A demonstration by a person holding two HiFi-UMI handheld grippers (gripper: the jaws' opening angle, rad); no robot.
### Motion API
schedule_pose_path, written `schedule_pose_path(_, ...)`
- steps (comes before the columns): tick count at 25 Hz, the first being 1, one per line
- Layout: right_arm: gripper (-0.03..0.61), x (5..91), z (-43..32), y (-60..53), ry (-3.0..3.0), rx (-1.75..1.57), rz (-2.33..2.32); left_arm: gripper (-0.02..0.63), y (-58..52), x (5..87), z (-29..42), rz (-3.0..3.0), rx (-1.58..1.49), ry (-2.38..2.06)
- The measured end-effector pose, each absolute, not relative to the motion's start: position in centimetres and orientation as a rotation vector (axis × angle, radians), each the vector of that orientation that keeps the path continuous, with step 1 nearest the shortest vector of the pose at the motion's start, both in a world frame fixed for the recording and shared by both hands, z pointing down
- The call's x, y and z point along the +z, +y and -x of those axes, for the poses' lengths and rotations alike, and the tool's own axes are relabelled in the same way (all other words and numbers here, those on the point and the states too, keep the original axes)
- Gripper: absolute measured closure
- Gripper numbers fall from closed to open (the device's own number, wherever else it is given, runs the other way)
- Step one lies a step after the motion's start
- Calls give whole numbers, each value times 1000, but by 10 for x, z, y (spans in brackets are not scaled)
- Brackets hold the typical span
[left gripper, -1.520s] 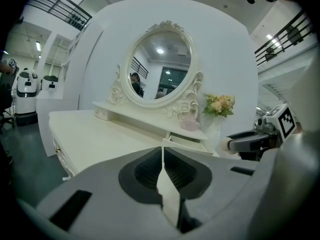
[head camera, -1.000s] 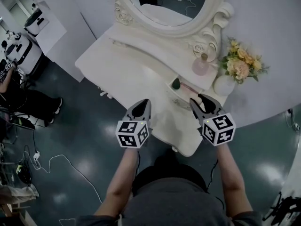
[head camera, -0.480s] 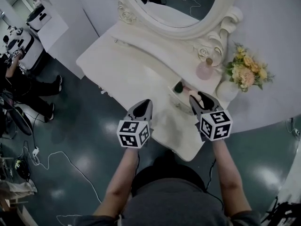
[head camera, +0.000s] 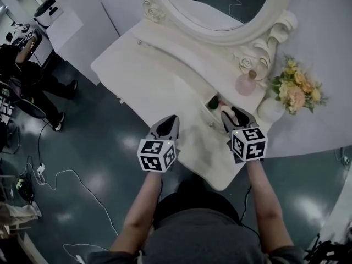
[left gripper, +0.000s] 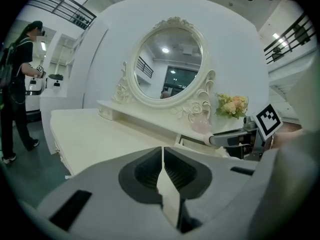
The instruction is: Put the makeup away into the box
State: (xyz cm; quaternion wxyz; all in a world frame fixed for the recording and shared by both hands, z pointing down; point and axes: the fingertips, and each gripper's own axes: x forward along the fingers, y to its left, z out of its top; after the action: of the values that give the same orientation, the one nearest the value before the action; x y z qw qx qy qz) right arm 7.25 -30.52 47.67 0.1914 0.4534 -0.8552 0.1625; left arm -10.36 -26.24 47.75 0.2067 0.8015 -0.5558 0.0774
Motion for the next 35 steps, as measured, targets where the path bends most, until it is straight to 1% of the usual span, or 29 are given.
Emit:
schedule_pose_path(7,405,490,-70,-309,-2346,445,-1250,597,-263,483,109,-2208,219,-1553)
schedule_pose_path(19,368,499,-68,-309,-2323,438,-1223,597,-264,491,111,-2191,227,-1544)
schedule_pose_path(35,374,479,-79,-305,-2357,445,-1332,597,-262,489,111,-2196,222,-1537)
